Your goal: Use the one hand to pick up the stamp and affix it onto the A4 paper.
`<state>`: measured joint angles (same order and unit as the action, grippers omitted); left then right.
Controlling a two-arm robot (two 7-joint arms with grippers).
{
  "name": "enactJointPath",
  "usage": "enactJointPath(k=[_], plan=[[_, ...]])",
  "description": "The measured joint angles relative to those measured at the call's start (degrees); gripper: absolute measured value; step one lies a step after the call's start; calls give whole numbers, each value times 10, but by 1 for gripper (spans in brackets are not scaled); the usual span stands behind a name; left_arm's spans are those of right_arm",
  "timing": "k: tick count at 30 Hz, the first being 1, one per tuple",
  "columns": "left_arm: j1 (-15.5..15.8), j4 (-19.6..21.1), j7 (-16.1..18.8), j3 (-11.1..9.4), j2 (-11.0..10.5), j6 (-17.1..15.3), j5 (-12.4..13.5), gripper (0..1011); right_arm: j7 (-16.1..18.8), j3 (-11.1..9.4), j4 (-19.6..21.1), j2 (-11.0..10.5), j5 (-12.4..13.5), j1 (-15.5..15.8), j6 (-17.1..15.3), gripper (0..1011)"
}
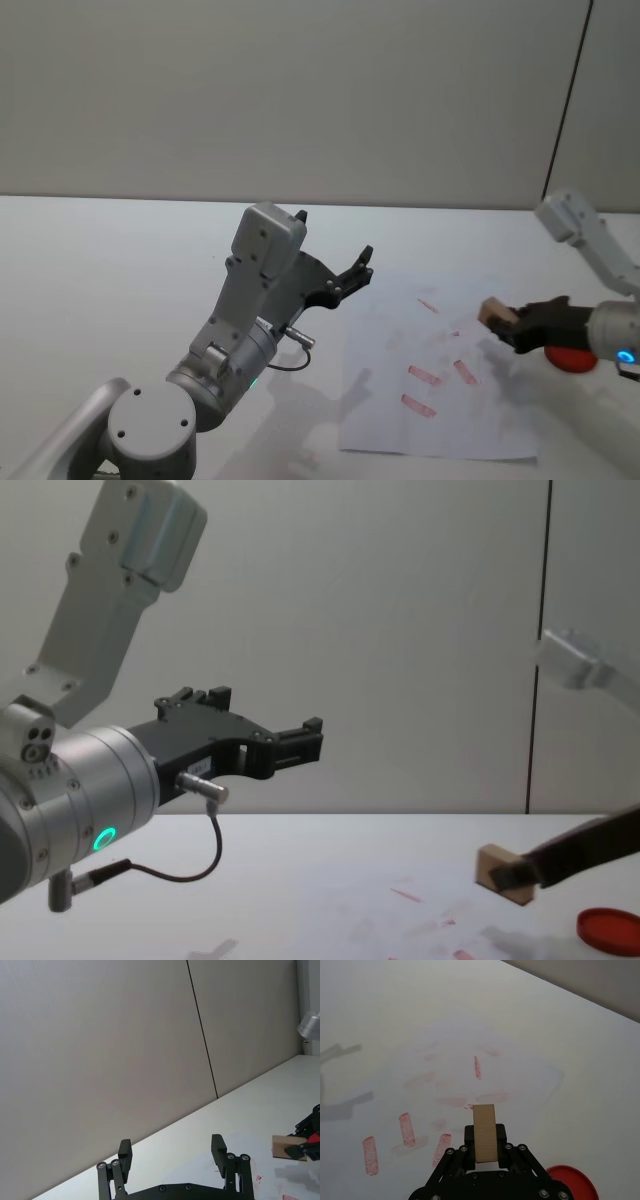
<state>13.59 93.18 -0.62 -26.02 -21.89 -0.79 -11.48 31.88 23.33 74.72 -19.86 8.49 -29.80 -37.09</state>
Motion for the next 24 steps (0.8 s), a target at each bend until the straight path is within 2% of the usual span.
enactJointPath(k=[10,24], plan=[[0,0,0,0,0,0,0,1002,-62,-25,4,-17,37,13,-8,217],[0,0,0,0,0,0,0,1002,-118,-41,-10,-21,61,17,-4,217]])
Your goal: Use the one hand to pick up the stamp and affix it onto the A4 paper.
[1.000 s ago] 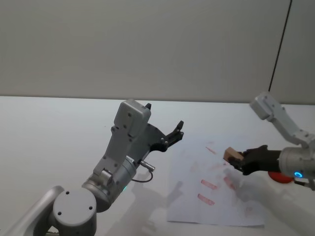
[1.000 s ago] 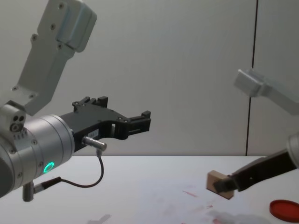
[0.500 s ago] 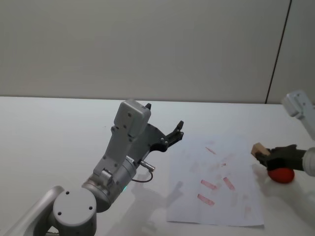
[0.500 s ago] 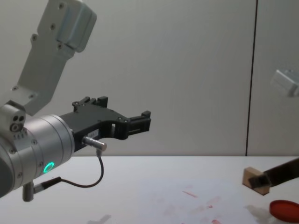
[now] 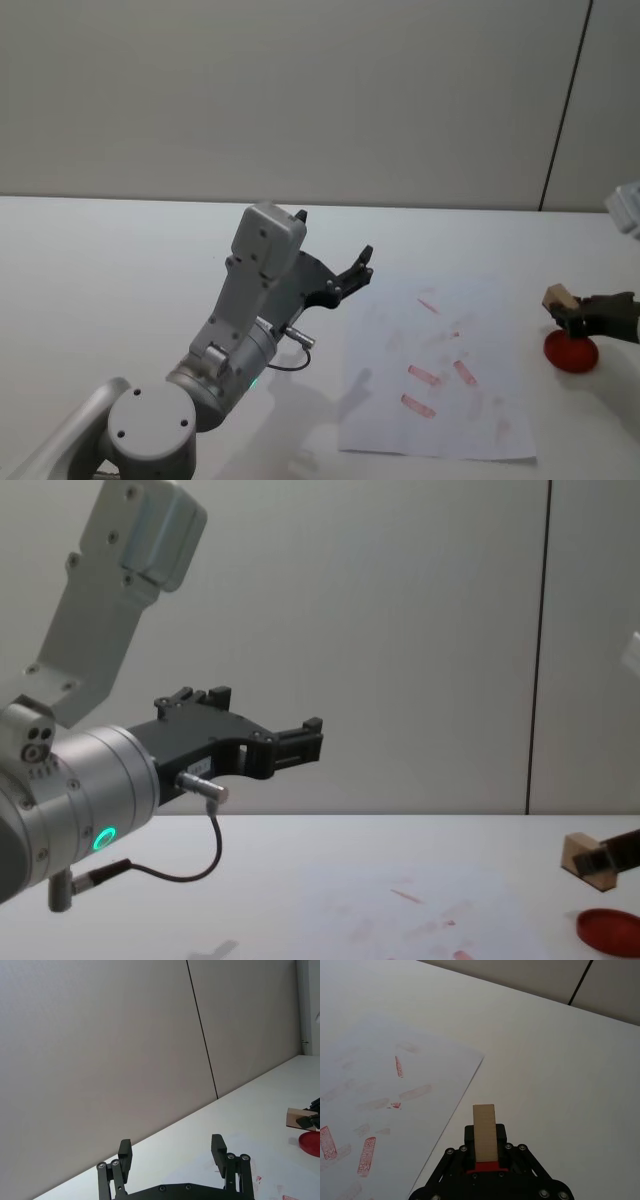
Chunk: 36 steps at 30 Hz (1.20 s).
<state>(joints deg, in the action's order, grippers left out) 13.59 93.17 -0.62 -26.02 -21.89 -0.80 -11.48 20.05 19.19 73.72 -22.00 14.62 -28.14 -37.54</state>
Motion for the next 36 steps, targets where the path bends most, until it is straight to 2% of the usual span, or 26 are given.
enactJointPath(k=[12,36], plan=[[0,0,0,0,0,0,0,1002,-28,-5,10,-2,18,10,-12,217],[0,0,0,0,0,0,0,1002,-70,-14,71,-14,55,47,-51,217]])
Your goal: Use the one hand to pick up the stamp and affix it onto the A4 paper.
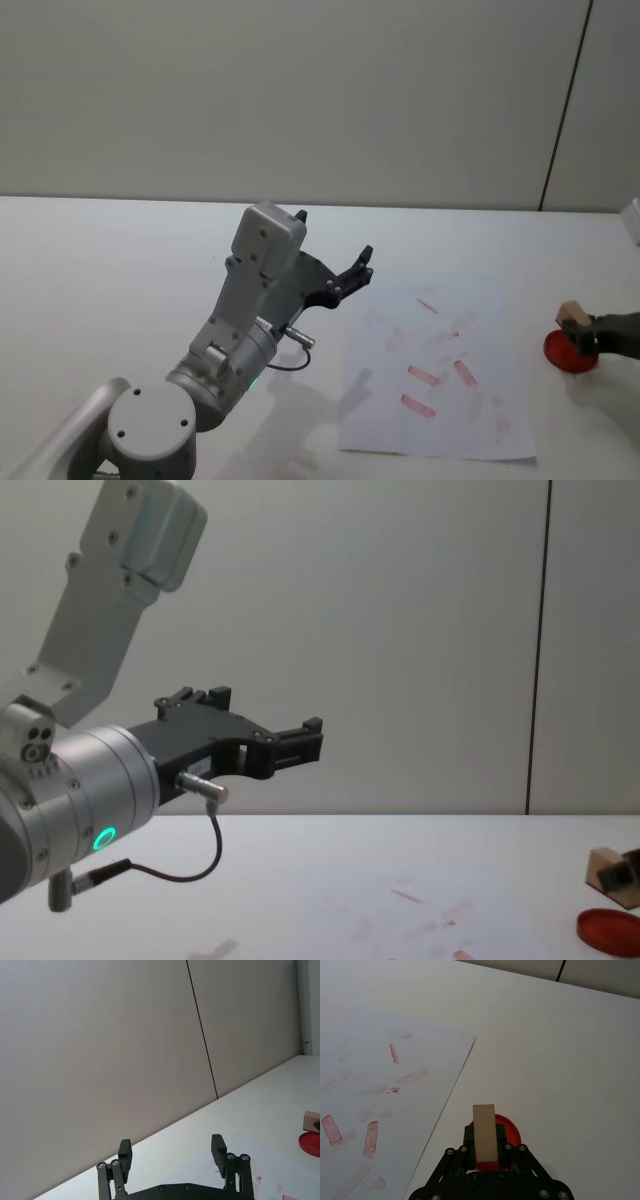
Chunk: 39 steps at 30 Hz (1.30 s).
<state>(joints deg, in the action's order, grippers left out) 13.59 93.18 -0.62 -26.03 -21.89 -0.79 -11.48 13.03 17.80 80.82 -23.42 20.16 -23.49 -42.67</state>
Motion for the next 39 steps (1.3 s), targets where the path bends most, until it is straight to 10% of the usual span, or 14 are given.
enactJointPath(k=[39], plan=[[0,0,0,0,0,0,0,1002,-4,1,-9,4,-6,4,-7,297]])
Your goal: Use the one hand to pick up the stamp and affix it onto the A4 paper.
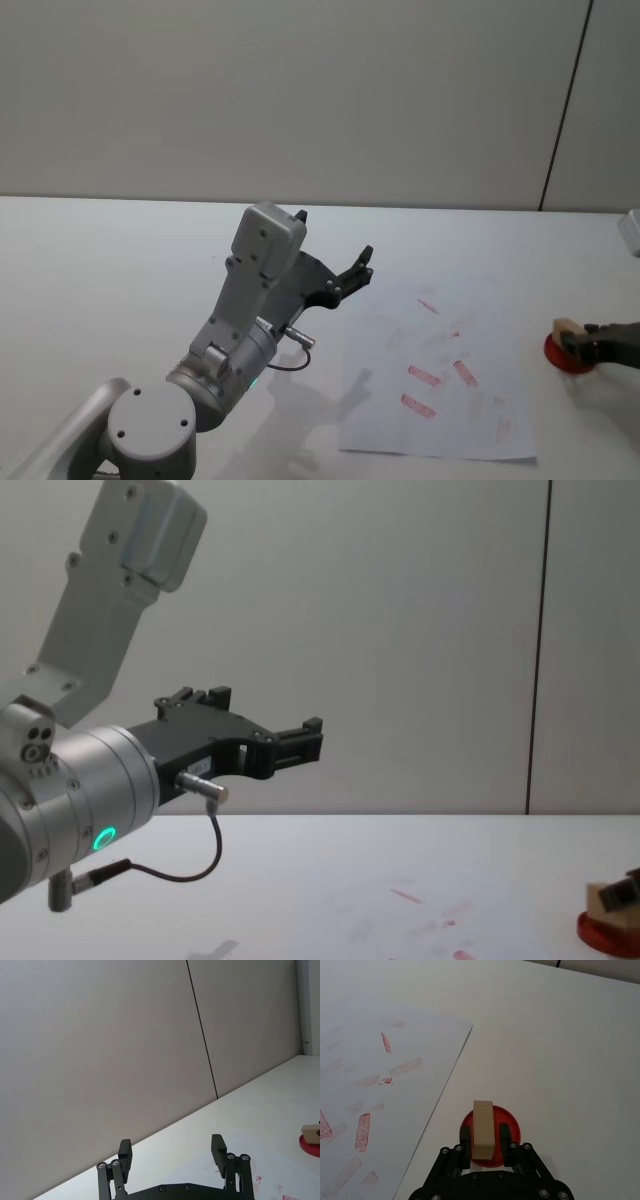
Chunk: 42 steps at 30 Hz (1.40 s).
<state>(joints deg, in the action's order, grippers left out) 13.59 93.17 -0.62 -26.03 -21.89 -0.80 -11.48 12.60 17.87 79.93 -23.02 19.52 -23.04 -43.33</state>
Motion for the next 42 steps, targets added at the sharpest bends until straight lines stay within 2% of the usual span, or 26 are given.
enactJointPath(k=[12,14,15,16,23,26,35,42], plan=[[0,0,0,0,0,0,0,1002,2,0,-1,0,-2,-1,0,705],[0,0,0,0,0,0,0,1002,2,0,-1,0,-2,-1,0,737],[0,0,0,0,0,0,0,1002,3,0,-2,0,-2,-1,1,790],[0,0,0,0,0,0,0,1002,3,0,-2,0,-2,-1,0,790],[0,0,0,0,0,0,0,1002,5,0,-1,0,-3,0,7,996],[0,0,0,0,0,0,0,1002,9,0,0,-1,-3,1,16,1001],[0,0,0,0,0,0,0,1002,43,0,12,-7,0,10,73,1001],[0,0,0,0,0,0,0,1002,87,0,27,-15,12,21,135,1001]])
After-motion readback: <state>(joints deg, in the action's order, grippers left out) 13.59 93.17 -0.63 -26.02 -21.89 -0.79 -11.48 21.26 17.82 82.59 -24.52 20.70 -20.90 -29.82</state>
